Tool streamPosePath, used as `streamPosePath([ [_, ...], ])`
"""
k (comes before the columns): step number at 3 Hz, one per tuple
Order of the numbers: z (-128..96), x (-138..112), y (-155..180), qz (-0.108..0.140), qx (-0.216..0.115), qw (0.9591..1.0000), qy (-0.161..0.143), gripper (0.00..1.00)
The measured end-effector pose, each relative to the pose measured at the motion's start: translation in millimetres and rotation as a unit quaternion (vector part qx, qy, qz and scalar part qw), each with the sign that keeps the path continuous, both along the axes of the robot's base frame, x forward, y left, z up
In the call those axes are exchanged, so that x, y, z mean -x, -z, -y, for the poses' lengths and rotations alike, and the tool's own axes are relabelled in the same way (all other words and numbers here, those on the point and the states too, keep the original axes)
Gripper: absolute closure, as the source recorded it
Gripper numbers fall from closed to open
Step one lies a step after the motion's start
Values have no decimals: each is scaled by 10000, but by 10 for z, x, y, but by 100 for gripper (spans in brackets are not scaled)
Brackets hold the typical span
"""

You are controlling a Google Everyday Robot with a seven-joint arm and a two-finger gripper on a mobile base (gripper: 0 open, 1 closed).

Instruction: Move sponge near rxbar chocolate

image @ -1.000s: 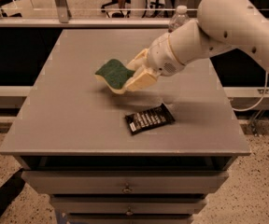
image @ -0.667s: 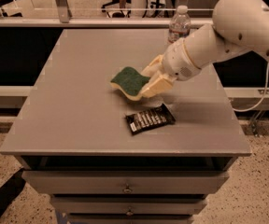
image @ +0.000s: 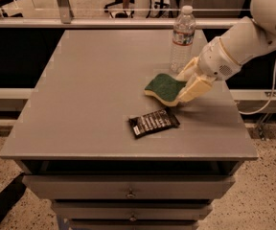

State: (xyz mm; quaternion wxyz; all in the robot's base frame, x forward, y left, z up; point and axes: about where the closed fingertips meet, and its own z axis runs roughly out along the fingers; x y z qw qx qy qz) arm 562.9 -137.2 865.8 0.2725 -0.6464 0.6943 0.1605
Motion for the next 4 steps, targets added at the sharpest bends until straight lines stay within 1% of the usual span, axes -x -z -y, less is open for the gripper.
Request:
streamPosePath([
  [1,317,60,-63,-130,331,9994,-33,86],
  [2,550,121,-116,-221,628,9977,-128,64],
  [3,696,162,-131,-271,794,9963,-168,39],
  [4,727,188,-88,-309,824,9959,-199,17],
])
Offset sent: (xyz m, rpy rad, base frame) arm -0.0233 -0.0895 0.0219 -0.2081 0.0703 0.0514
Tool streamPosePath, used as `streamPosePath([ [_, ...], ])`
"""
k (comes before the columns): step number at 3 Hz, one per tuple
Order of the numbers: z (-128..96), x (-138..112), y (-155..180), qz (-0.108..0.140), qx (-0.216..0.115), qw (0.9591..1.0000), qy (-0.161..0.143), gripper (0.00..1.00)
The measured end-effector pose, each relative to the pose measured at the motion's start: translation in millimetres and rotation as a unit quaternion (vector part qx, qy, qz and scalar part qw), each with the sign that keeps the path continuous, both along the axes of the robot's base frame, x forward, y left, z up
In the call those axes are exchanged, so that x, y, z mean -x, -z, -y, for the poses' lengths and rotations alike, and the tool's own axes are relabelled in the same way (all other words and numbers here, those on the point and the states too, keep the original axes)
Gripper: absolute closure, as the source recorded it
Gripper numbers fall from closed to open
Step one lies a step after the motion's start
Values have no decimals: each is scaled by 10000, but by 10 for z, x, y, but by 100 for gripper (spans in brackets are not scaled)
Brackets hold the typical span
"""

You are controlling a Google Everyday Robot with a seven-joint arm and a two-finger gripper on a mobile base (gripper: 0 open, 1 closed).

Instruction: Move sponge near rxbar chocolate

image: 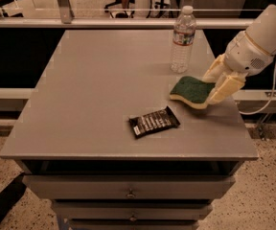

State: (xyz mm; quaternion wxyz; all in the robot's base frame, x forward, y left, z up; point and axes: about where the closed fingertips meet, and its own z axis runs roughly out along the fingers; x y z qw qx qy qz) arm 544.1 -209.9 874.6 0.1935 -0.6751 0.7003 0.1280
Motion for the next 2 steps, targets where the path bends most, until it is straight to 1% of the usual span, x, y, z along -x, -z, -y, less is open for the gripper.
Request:
streamPosePath([
  [1,-80,19,31,-11,-8,10000,-93,0],
  [2,-163,76,-29,73,-8,9999,-145,0],
])
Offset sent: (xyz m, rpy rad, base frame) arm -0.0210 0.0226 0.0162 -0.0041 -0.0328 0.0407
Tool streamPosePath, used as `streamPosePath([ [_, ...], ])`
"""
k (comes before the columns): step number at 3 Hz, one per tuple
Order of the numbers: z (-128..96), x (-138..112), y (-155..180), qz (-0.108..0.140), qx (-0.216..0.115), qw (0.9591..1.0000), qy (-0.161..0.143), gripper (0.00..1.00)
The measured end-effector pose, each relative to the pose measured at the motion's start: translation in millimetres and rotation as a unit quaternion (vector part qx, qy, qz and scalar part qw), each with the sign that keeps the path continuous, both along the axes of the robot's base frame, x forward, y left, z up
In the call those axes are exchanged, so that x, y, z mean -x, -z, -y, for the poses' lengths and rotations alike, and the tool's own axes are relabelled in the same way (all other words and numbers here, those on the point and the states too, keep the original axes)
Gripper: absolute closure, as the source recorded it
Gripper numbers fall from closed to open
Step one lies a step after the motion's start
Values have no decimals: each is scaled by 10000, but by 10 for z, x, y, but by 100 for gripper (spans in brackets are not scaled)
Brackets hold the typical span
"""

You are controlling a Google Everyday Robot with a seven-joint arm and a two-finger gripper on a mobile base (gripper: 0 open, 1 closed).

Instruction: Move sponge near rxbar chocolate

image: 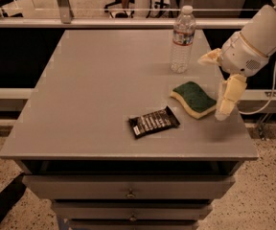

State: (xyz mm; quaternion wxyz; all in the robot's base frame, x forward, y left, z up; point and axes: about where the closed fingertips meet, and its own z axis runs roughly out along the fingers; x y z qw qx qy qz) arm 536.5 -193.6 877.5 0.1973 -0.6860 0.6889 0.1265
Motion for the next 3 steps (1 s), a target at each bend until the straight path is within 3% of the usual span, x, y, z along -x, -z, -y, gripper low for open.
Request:
streamPosePath([
  [1,39,69,-84,209,-335,9989,272,0],
  [2,303,144,-202,642,-992,9895,833,0],
  [3,493,206,-254,750,-1109,9848,1104,0],
])
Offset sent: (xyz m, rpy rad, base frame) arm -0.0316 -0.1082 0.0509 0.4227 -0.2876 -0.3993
